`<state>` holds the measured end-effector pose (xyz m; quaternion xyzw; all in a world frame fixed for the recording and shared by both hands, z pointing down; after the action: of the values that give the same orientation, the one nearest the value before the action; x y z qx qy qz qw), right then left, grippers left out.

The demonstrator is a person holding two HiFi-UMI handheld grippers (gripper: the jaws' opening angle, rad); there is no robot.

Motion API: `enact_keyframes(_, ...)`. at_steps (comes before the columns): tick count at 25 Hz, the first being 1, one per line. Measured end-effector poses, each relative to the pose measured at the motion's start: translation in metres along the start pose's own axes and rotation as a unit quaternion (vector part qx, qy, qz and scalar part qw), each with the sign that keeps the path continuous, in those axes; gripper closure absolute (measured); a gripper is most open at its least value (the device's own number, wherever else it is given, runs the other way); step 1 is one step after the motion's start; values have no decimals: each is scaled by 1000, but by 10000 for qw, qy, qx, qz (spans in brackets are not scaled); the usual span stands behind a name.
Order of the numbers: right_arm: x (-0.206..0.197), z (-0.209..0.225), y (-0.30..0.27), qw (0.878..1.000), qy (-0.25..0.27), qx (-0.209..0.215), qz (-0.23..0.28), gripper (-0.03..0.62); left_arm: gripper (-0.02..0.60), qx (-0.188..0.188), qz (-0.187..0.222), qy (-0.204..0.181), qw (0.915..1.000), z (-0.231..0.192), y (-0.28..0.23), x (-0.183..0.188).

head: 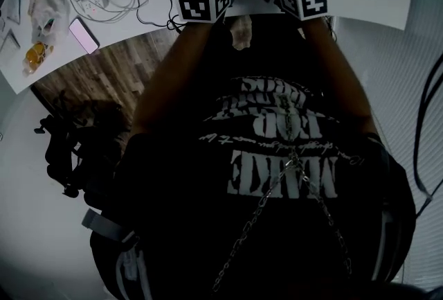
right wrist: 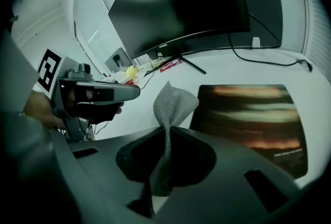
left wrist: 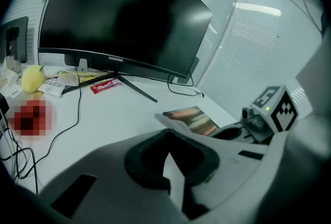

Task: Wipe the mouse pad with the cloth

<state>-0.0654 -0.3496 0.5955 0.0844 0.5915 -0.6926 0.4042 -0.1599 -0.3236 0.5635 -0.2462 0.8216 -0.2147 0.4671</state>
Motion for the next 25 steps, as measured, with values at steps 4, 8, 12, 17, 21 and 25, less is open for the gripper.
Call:
enact_keyframes(4,-12,9,-12,9998,-131,-85,-156,566,577,-96,-27,-65,9999,11,-9,3)
enact_keyframes(8,-27,40,-6,9989,-176,-356,-266,566,577,-130,-104,-86,9998,17,-15,0)
enact_keyframes(12,-37,93,21,9952,-379,-871,-223,566,577,-122,-132,-66,9998,18,-20,-1)
enact_keyframes(17,-71,175,83,9795,-1044,-1719,-155,566,577,-80,-138,-7,9999,17,-22,-1)
enact_keyframes(21,-97,218,120,9647,-1500,-2161,-95,566,577,-121,-160,-40,9998,23,-22,-1)
enact_keyframes(25,-118,234,141,9515,-1908,-2414,45,560,577,-160,-182,-106,9996,29,-19,2)
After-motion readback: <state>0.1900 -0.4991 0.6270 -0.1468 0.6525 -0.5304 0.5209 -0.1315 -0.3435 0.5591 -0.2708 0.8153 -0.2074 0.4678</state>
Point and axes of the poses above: the fingertips, and each gripper's own axes: y backward along the fingers, z to its right, x out of its top, the point moved 2 cm from there along y, backward along the fingers, and after that the axes turned 6 degrees about y, right-handed, at the moved point
